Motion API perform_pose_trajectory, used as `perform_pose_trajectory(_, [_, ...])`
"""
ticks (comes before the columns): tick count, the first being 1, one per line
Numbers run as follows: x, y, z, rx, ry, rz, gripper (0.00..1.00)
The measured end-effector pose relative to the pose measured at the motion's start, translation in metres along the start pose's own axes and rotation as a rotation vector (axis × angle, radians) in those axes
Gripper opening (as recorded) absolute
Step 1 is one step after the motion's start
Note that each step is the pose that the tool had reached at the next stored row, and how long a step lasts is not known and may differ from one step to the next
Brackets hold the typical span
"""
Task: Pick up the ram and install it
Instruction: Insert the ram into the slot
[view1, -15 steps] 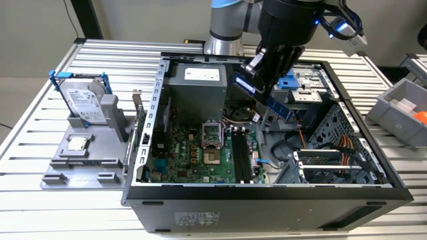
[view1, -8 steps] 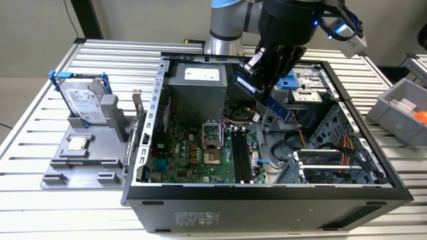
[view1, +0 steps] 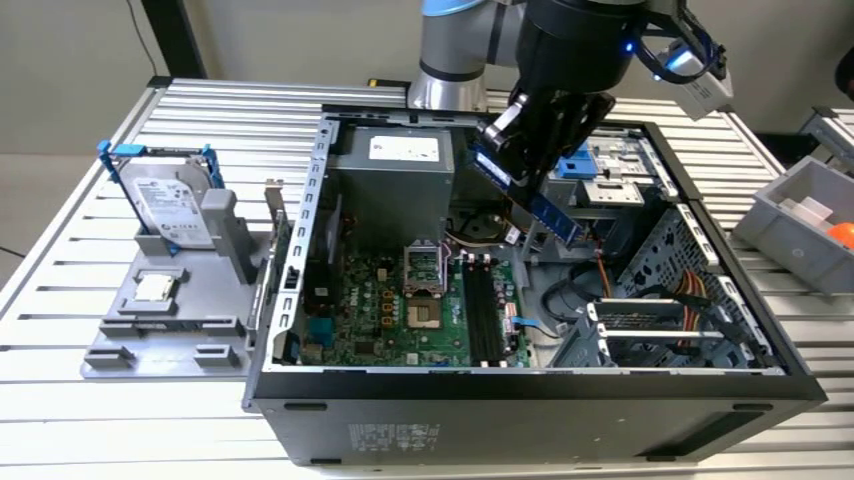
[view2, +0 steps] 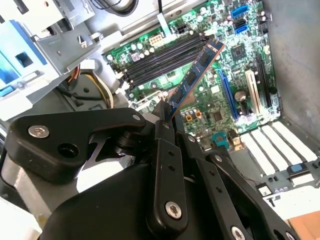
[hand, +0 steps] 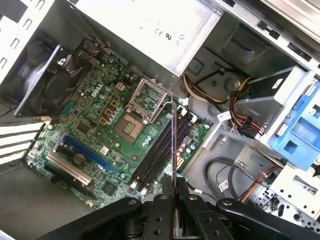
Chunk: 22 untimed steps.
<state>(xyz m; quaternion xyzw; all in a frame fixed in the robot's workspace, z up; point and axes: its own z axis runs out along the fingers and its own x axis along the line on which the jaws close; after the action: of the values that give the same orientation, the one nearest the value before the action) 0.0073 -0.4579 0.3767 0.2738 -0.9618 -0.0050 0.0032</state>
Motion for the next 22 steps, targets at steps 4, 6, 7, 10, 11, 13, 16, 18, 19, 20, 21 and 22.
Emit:
perform_pose_trajectory(4, [0.0000,0.0000,0.0001,0.0000,-0.0003,0.029,0.00])
perform_pose_trajectory(6, [0.0000,0.0000,0.0002,-0.0001,-0.0005,0.043,0.00])
perform_pose_trajectory(7, [0.0000,0.0000,0.0003,-0.0002,-0.0006,0.050,0.00])
perform_pose_trajectory(10, [0.0000,0.0000,0.0004,-0.0002,-0.0008,0.072,0.00])
perform_pose_trajectory(11, [0.0000,0.0000,0.0005,-0.0003,-0.0009,0.079,0.00])
perform_pose_trajectory(13, [0.0000,0.0000,0.0006,-0.0003,-0.0010,0.093,0.00])
perform_pose_trajectory(16, [0.0000,0.0000,0.0007,-0.0004,-0.0013,0.114,0.00])
perform_pose_trajectory(18, [0.0000,0.0000,0.0008,-0.0004,-0.0014,0.128,0.00])
perform_pose_trajectory(19, [0.0000,0.0000,0.0009,-0.0005,-0.0015,0.135,0.00])
perform_pose_trajectory(20, [0.0000,0.0000,0.0009,-0.0005,-0.0016,0.142,0.00])
perform_pose_trajectory(21, [0.0000,0.0000,0.0010,-0.0005,-0.0017,0.149,0.00])
perform_pose_trajectory(22, [0.0000,0.0000,0.0011,-0.0005,-0.0018,0.155,0.00])
